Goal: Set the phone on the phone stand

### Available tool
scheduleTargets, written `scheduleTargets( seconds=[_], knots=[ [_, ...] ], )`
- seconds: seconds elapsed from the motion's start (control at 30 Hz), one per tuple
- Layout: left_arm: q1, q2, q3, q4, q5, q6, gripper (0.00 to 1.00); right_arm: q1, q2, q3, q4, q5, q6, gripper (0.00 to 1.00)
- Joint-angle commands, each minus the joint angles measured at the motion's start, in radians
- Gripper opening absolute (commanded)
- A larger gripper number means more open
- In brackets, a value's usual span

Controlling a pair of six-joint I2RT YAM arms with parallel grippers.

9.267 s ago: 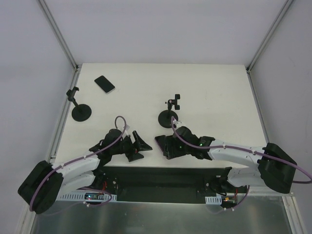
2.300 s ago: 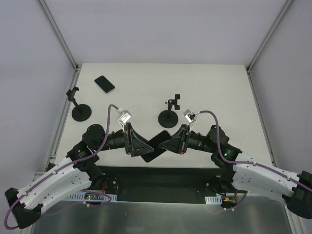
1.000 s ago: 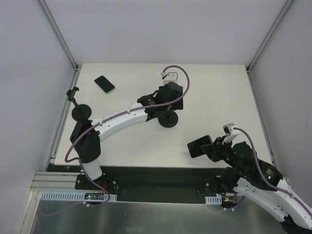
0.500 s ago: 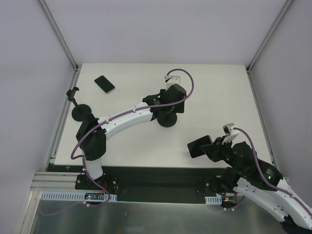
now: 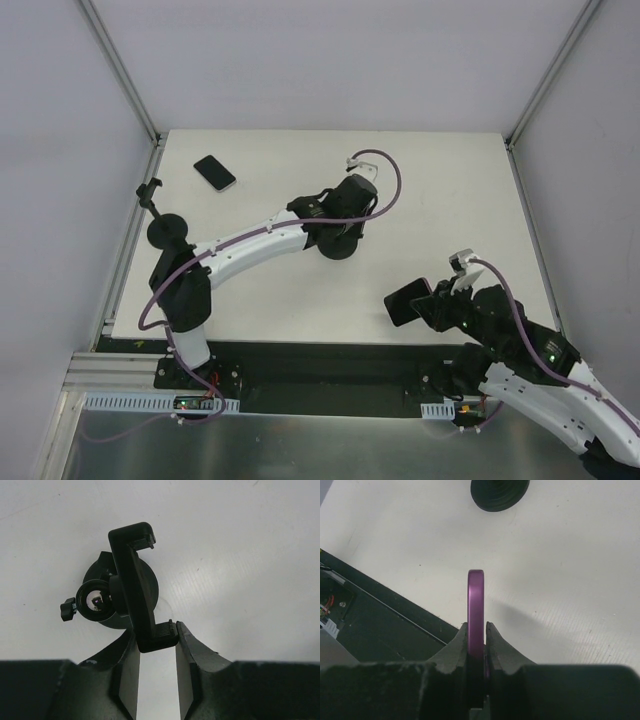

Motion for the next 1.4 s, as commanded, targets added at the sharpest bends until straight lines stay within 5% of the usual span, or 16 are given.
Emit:
scheduleTargets(
  seconds=[0.0, 0.53, 0.77, 0.97, 1.13, 1.37],
  knots=[
    [0.004, -0.169, -0.091, -0.027, 0.072, 0.238, 0.0, -0.001, 0.055, 0.08, 0.019, -0.03, -0.084, 0.01],
    [0.008, -0.793, -0.573, -0.052, 0.621, 0.564, 0.0, 0.003, 0.316, 0.109, 0.236, -0.283, -0.158, 0.01],
    [0.01, -0.811, -0.611, -0.075, 0.824, 0.631, 0.0, 0.021, 0.367, 0.112, 0.305, -0.355, -0.15, 0.01],
    [0.019, -0.78, -0.597, -0.118, 0.757, 0.625, 0.0, 0.058, 0.391, 0.119, 0.308, -0.36, -0.147, 0.01],
    [0.034, -0.8, -0.617, -0.102, 0.648, 0.533, 0.44, 0.08, 0.396, 0.123, 0.318, -0.358, -0.15, 0.01],
    [0.033, -0.93, -0.683, -0.085, 0.363, 0.157, 0.62, 0.087, 0.4, 0.123, 0.324, -0.355, -0.152, 0.01]
  ],
)
